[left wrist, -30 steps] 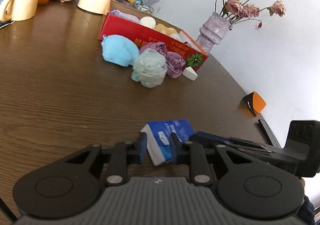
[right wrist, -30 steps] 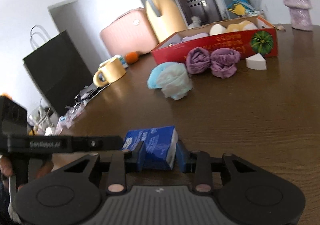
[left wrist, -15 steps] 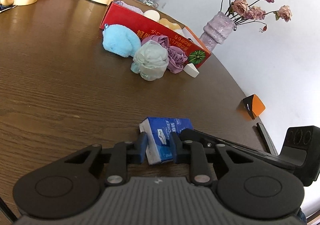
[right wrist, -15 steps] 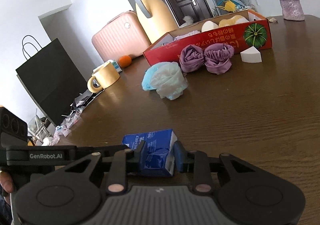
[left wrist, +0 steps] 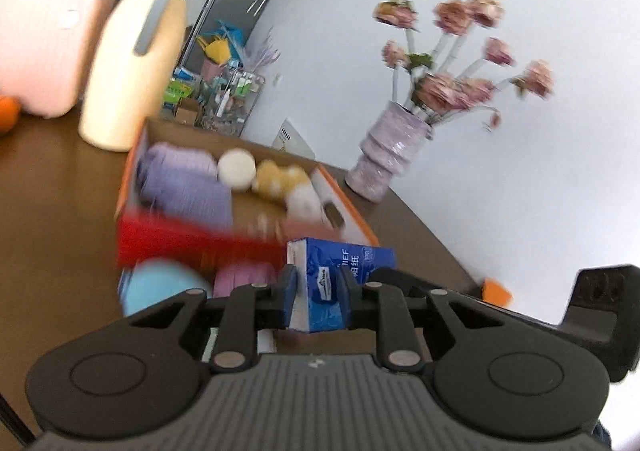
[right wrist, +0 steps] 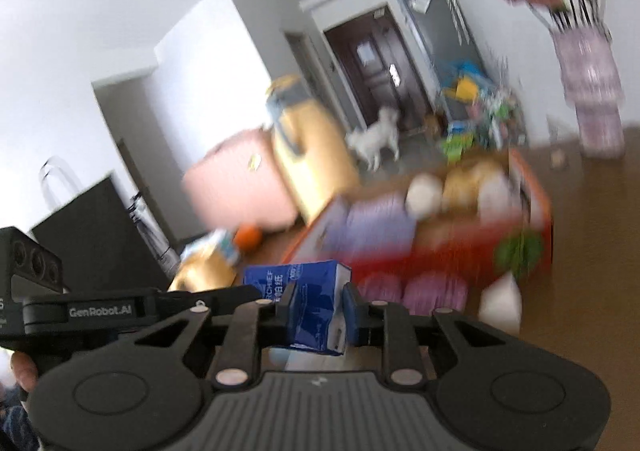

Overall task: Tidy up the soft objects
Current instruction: 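Carry the tissue pack with both grippers into the box, then open both grippers to release the tissue pack in the box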

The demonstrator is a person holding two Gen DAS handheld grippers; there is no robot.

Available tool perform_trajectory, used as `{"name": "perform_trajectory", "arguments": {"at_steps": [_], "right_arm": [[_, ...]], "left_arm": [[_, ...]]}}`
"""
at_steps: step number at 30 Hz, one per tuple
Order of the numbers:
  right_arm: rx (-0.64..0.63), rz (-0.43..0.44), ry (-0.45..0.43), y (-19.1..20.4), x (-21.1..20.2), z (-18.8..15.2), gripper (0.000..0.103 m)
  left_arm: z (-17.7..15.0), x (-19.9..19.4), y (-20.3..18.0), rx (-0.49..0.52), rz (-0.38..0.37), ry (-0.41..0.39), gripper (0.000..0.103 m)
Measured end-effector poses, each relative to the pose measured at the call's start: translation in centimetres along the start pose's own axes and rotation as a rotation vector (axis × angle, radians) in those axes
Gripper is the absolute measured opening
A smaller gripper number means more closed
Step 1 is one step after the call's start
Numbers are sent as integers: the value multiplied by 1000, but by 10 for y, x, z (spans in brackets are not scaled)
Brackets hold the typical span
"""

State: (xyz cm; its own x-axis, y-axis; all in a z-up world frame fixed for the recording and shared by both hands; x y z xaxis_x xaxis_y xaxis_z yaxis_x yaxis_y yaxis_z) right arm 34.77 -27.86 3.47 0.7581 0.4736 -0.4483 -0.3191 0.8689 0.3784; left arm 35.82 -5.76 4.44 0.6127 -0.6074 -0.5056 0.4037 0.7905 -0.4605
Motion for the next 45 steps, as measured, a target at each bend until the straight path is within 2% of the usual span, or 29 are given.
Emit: {"name": "perform_trajectory", "arguments": {"at_steps": [4, 7, 11, 13, 15, 17, 21, 24, 29, 31, 33, 37, 40, 45], "right_arm": [[43, -61, 10, -47, 66, 81, 22], [120, -98, 79, -89, 121, 114, 22], [156, -169, 185, -131, 186, 132, 22], [153, -209, 256, -144, 216, 128, 18], [132, -266, 323, -147, 238, 121, 17], [78, -321, 359, -142, 251, 117, 15], [16, -345, 370, -132, 247, 117, 15], [-23, -364, 343, -123, 233, 121, 16], [-102, -370, 261, -109, 173, 145, 16], [-118, -376, 219, -104, 139, 151, 18], [-129, -383, 182, -102, 104, 153, 21], [-151, -406, 126, -94, 35, 143, 30], [-152, -395, 85, -85, -9, 128, 37], [-168, -356, 38, -66, -62, 98, 44]], "left_arm": [[85, 78, 15, -39, 9, 53, 21], [115, 139, 35, -83, 53, 131, 21], [131, 205, 63, -139, 108, 223, 22], [135, 236, 74, -130, 170, 269, 22], [133, 257, 81, -136, 230, 307, 22], [130, 267, 85, -135, 247, 335, 22], [135, 257, 80, -100, 267, 310, 22], [139, 240, 73, -65, 279, 284, 22], [148, 188, 54, 35, 293, 211, 27], [145, 154, 46, 93, 328, 162, 36], [138, 118, 40, 152, 372, 109, 43], [114, 50, 25, 235, 456, 21, 49], [92, 7, 14, 263, 486, -27, 57], [53, -49, -5, 294, 484, -99, 67]]}}
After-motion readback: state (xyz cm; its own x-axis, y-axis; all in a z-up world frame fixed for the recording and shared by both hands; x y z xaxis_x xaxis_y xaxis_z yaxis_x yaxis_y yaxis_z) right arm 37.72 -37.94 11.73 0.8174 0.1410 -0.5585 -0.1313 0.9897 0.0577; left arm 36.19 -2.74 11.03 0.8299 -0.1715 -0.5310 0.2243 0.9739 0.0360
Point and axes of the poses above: each gripper's, at about its wrist camera, not at the fingertips, and x roughly the way its jaws point, y to its left, z to its top, the point moved 2 cm from there along x, roughly the way its jaws point, and after that the axes turned 6 degrees about y, right-handed, at the moved point
